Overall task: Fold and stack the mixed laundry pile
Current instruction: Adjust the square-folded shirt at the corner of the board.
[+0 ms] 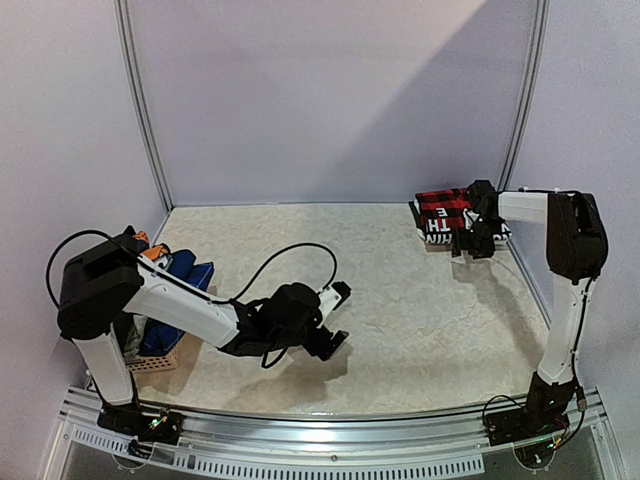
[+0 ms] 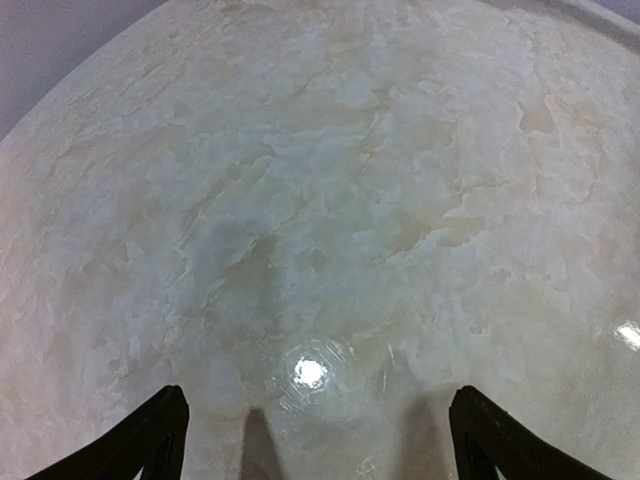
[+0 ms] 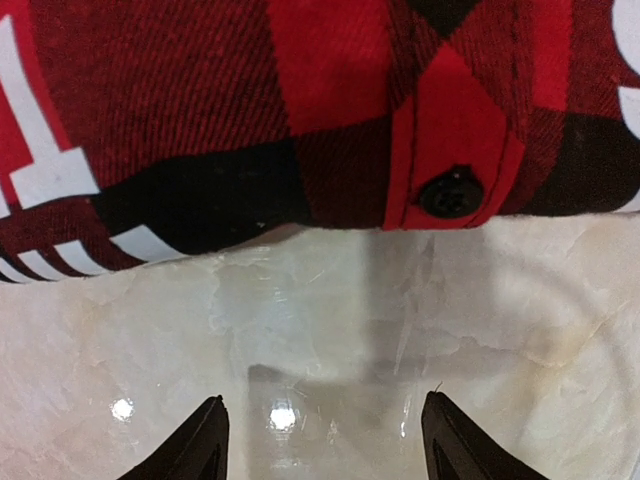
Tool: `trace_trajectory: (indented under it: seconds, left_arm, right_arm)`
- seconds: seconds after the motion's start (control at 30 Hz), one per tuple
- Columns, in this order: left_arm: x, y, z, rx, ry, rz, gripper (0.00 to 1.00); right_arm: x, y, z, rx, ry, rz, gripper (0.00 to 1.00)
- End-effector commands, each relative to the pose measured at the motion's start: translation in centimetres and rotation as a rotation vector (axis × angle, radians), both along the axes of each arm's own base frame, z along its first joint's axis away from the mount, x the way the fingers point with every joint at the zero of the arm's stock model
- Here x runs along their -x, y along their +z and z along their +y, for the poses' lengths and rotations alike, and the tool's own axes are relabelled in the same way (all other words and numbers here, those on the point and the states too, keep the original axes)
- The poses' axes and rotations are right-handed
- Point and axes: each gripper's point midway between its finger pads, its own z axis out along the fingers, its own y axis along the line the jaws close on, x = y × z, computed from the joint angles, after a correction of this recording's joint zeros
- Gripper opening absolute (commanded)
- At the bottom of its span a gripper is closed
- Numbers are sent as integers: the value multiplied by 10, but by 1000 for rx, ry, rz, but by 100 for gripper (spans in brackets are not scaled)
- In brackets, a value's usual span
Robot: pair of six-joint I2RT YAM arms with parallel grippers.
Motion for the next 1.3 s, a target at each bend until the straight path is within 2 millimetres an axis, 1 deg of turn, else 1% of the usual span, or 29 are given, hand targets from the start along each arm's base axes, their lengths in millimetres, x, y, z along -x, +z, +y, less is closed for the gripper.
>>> trace_trajectory:
  seconds: [0.0,0.07,0.23,0.4,0.53,0.7,0.73,0.87,0.9,0.93,1.07,1.1,1.13,1.27]
  left_arm:
    - [-14,21,-4,55,22,-36,92]
    - [-14,22,-5,59,21,-37,92]
    - [-15,22,-4,61,26,-38,92]
    - [-15,22,-2,60,31,-37,92]
    - [-16,24,1,52,38,-42,92]
    - [-16,23,3,43,46,-42,92]
    - [-16,22,4,42,46,-41,92]
    - [-16,24,4,48,50,-40,92]
    - [-16,25,4,48,50,-41,91]
    - [-16,25,4,48,49,-40,92]
    - [-15,26,4,45,49,-37,91]
    - [-15,26,4,46,47,-35,92]
    - [-15,26,3,49,45,-33,92]
    - [-15,28,1,51,40,-31,92]
  right_arm:
    - [-1,-9,6,-14,10,41,66]
    - [-6,-11,7,-20,10,39,66]
    - [-22,-8,10,-27,9,2,66]
    - [-46,-1,12,-36,1,-52,66]
    - [-64,-2,14,-43,-13,-79,66]
    - [-85,8,16,-51,-19,-135,66]
    - [-90,14,17,-50,-19,-151,66]
    - [-103,17,19,-63,-18,-174,66]
    - [-103,18,25,-97,-1,-174,66]
    - [-102,17,27,-108,4,-167,66]
    - [-87,16,28,-119,2,-142,66]
    - [-82,21,28,-123,3,-145,66]
    - [-76,19,29,-127,2,-138,66]
    - [-55,35,32,-150,12,-142,67]
